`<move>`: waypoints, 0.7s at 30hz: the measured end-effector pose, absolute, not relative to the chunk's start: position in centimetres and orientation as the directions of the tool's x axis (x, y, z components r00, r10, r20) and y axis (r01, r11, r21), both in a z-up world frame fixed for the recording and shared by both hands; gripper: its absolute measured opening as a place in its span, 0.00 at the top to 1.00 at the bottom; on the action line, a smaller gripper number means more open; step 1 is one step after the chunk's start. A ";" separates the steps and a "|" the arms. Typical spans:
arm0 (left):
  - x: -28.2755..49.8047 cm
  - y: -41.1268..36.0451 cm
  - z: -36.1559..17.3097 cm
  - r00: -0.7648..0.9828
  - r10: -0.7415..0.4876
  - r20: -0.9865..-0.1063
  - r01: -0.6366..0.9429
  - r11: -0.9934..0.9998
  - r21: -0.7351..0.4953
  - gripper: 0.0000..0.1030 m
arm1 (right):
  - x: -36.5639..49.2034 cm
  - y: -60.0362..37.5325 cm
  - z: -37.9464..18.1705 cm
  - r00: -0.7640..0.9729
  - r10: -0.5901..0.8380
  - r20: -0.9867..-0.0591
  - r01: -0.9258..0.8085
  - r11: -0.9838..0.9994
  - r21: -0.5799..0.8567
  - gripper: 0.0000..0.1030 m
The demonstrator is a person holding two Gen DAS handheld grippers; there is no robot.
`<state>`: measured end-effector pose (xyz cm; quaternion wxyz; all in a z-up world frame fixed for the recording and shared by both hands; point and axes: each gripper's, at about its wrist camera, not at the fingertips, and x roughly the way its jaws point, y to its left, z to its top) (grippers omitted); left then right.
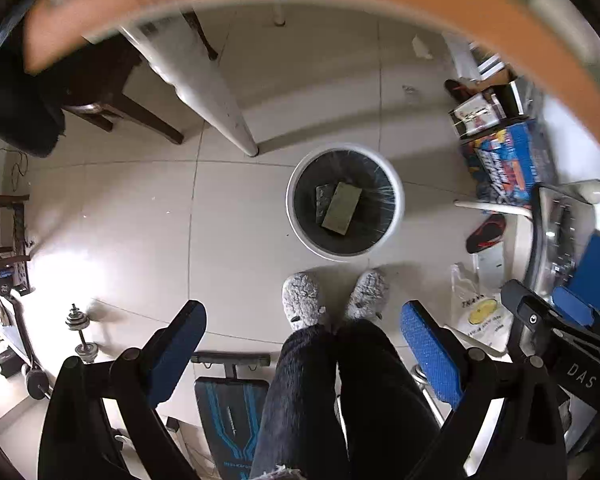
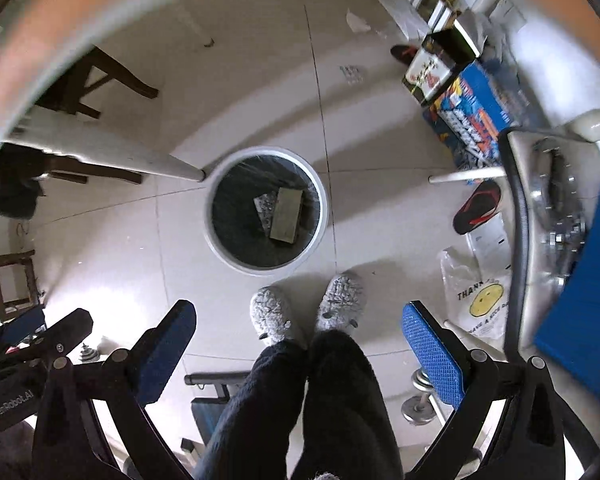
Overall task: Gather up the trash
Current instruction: 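Grasp the medicine box with the left tool while the right tool grasps the green-blue snack bag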
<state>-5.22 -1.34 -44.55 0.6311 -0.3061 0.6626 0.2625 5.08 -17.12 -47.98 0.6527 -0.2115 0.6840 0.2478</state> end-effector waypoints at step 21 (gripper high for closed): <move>8.3 6.8 -26.3 0.065 0.369 -0.927 -0.798 0.576 0.174 0.00 | 18.0 -4.9 -22.1 0.206 0.096 -0.974 -0.854 0.503 -0.132 0.00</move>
